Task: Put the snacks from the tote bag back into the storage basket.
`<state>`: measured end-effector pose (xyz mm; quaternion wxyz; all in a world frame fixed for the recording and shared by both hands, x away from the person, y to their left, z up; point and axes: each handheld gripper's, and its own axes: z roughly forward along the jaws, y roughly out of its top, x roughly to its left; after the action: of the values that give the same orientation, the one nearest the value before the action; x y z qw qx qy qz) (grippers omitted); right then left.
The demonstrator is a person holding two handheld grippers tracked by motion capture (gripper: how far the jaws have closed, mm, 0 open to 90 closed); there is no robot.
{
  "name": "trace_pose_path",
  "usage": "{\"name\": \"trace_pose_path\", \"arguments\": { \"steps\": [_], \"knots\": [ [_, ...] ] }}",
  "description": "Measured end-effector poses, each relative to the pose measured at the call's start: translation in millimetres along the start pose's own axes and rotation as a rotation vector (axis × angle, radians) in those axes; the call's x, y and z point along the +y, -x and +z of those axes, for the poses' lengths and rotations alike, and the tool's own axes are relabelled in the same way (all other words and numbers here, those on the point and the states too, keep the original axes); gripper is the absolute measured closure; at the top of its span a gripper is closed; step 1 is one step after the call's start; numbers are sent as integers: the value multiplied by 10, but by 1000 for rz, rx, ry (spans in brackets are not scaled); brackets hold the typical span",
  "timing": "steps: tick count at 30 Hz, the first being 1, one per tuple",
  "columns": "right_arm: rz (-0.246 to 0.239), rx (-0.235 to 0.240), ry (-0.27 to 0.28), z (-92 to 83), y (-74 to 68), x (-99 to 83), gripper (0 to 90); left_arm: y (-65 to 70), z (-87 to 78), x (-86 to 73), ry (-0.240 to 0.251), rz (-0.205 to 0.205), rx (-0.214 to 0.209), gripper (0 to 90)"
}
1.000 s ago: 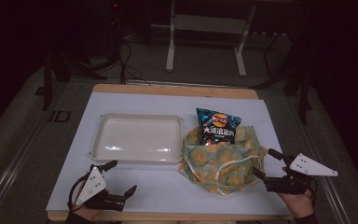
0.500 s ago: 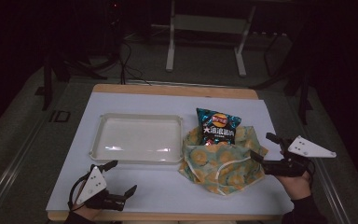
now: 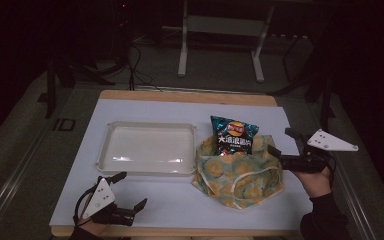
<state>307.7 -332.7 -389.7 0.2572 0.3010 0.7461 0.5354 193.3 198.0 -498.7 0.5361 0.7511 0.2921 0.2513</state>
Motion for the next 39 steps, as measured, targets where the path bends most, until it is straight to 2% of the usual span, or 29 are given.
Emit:
{"name": "trace_pose_path", "arguments": {
  "steps": [3, 14, 21, 26, 31, 39],
  "knots": [
    [-3, -3, 8, 38, 31, 36, 123, 4, 2, 0, -2, 2, -4, 2],
    [13, -11, -25, 241, 177, 105, 124, 3, 12, -1, -8, 7, -6, 2],
    [33, 1, -33, 398, 275, 94, 135, 0, 16, -4, -14, 9, -6, 2],
    [45, 3, -58, 533, 355, 68, 135, -2, 14, -6, -15, 7, -5, 2],
    [71, 28, -82, 694, 414, -13, 135, -5, 17, -8, -18, 9, -7, 2],
    [80, 68, -127, 944, 471, -103, 135, -5, 24, -13, -26, 9, -7, 2]
  ]
}}
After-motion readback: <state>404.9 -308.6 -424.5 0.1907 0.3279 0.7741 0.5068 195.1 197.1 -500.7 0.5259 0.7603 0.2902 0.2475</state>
